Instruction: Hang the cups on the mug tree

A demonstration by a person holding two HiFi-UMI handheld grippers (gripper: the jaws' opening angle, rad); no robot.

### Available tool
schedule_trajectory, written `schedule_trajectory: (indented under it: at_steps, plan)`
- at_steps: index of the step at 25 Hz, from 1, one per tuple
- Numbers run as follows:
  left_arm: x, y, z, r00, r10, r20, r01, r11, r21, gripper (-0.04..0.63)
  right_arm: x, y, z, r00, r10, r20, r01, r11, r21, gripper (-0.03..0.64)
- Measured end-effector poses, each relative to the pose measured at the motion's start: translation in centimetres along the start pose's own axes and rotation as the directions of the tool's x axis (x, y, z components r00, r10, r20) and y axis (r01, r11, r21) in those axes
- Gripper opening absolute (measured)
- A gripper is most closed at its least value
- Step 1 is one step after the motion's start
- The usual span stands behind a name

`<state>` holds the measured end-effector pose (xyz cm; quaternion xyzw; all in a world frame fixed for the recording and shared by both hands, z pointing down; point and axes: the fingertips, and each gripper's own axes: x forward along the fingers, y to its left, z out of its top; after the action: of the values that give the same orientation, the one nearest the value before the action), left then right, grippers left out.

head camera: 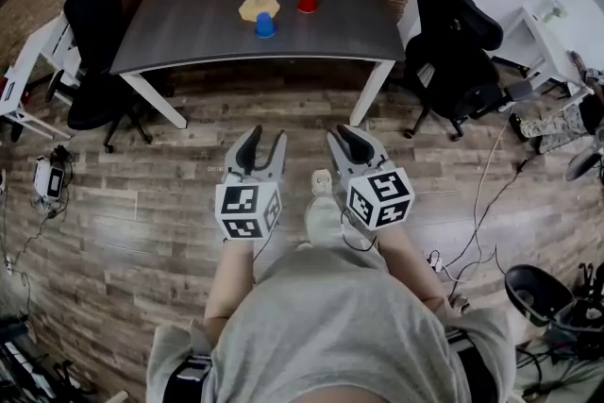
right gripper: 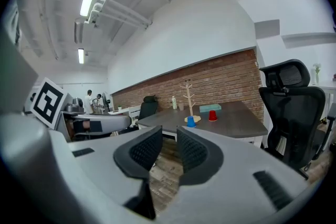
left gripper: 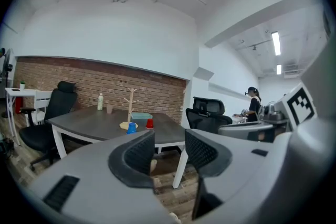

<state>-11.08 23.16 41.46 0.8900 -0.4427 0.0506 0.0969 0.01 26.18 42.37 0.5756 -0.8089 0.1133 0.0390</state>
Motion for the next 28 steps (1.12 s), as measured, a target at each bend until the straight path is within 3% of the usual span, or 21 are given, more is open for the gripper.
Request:
schedule_trajectory:
  at_steps: [11, 19, 28]
  plan:
    - [7.8, 3.6, 0.7, 1.0, 0.021, -0.009, -0.021, 1.0, -0.016, 0.233, 7.2, -6.4, 1.8, 1.0, -0.009, -0.003, 0.009, 1.0, -0.001, 0.181]
    - [14.8, 7.2, 3.3, 0.998, 0.066, -0.005, -0.066, 0.997, -0.03, 0.252, 14.4, -11.3, 5.1, 0.999, 0.037, -0.014, -0.038, 0.999, -0.024, 0.249]
    - [22.6, 10.6, 5.2, 0.993, 0.12, 0.009, -0.12, 0.992, -0.045, 0.252, 22.4, -16.5, 8.1, 0.994, 0.105, -0.008, -0.105, 0.994, -0.034, 0.265]
